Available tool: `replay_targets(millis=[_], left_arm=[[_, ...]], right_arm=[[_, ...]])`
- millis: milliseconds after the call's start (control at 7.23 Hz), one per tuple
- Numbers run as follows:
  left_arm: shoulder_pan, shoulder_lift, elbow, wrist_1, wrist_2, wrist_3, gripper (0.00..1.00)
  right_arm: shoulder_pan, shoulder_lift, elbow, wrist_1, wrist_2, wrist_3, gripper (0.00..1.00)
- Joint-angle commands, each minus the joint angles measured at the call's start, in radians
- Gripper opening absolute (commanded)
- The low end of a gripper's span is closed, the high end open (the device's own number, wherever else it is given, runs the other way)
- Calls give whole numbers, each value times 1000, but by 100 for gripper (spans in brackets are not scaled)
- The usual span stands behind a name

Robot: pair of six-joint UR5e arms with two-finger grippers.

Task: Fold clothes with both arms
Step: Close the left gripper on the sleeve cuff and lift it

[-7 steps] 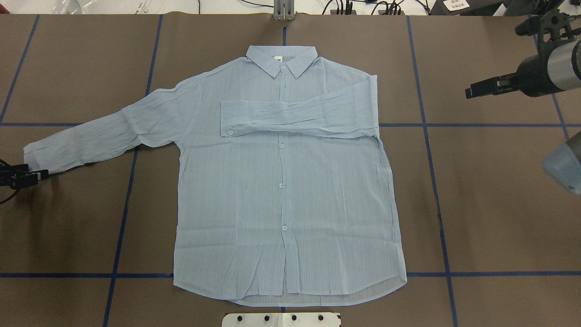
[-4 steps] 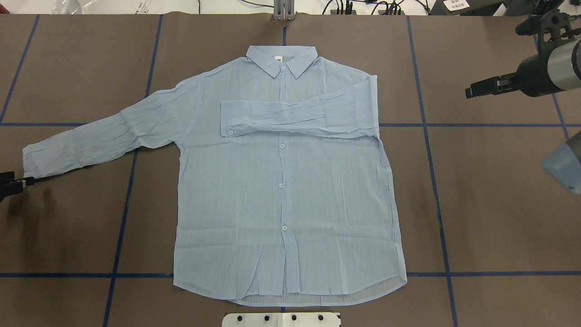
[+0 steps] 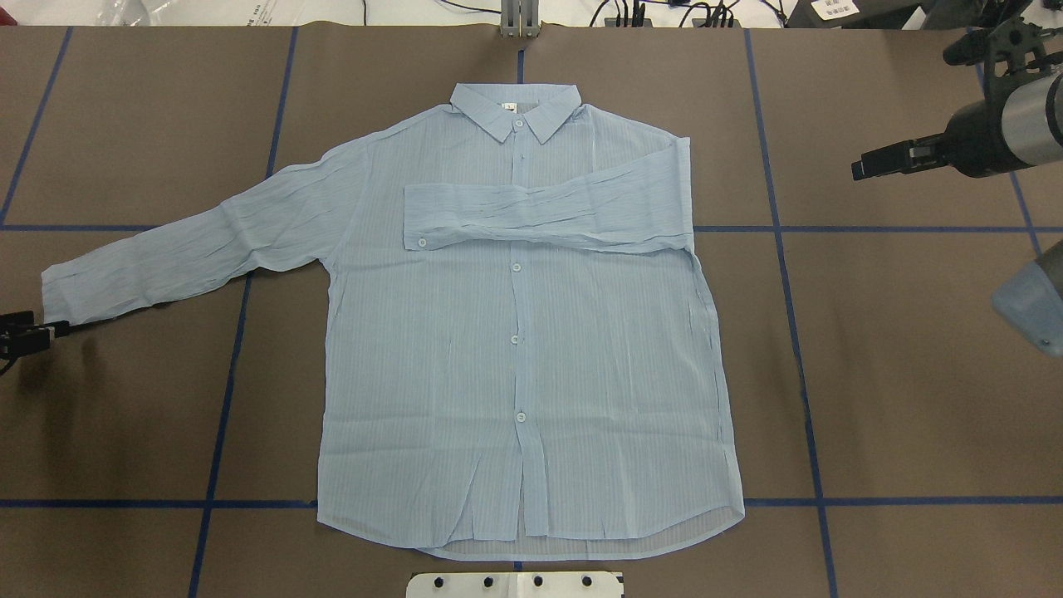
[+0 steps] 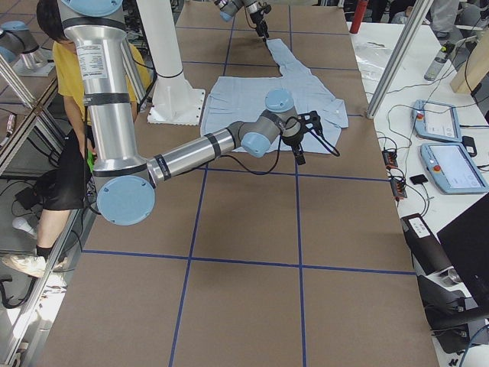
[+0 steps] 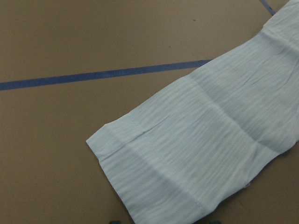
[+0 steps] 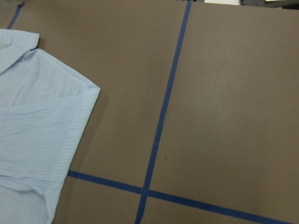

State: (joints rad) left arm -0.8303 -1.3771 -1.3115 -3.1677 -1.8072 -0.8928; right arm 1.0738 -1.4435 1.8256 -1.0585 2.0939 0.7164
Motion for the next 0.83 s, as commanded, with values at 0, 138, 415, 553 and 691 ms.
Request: replay_targets(millis=[0,138,415,553,691], left_arm=[[10,-4,1,2,0,0,68],[19,0,4,2,6,0,65],[31,3,5,2,12,3,63],[31,4,5,2,11,8,50],[30,6,0,2,9,6,13]], right_arm=[[0,0,-3,0,0,-2,100],[0,-2,-5,0,0,-3,100],[0,-2,-3,0,0,-3,100],[0,-2,-3,0,0,-3,100],[0,-2,-3,0,0,-3,100]])
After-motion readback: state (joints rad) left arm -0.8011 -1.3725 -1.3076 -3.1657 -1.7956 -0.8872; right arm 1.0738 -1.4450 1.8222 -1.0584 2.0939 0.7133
